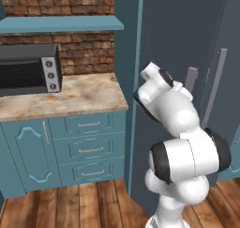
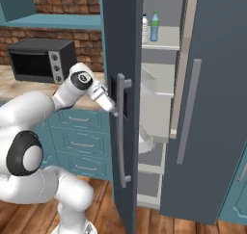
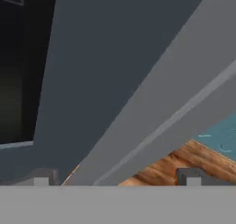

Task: Take the bottled waters from the counter and place them in the freezer to freeze. Close the freezer door after placing the bottles.

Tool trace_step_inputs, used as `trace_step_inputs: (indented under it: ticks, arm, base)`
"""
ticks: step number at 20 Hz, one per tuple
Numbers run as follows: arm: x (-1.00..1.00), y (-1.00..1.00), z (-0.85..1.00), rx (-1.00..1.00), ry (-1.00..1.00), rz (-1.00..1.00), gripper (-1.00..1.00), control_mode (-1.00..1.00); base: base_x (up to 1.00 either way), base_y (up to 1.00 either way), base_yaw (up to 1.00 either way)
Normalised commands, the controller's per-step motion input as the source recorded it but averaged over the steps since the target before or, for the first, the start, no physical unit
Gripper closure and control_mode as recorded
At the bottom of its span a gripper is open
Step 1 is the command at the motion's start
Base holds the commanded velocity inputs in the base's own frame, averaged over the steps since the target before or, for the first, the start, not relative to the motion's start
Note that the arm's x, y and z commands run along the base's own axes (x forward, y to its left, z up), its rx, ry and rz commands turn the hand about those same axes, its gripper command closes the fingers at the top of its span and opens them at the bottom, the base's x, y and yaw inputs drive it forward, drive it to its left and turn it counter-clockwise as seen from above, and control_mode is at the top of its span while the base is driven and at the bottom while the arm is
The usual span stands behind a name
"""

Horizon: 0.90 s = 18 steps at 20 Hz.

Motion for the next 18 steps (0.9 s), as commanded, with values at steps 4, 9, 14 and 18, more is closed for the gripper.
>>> trace_step_inputs:
  ticks: [4,9,14,18]
  arm:
    - [0.20,-0.53,0.02,0.25,-0.07,0.40,-1.00,-1.00]
    - [0.05,-0.77,0.05,0.23,-0.15,0.36,-1.00,-1.00]
    - [0.24,-0.65,0.00,0.18,-0.16,0.35,-1.00,-1.00]
    - [0.23,-0.25,0.03,0.01,-0.07,0.22,-1.00,-1.00]
  base:
    - [0.00,0.00,0.00]
    - [0.00,0.00,0.00]
    - [0.00,0.00,0.00]
    - [0.00,0.00,0.00]
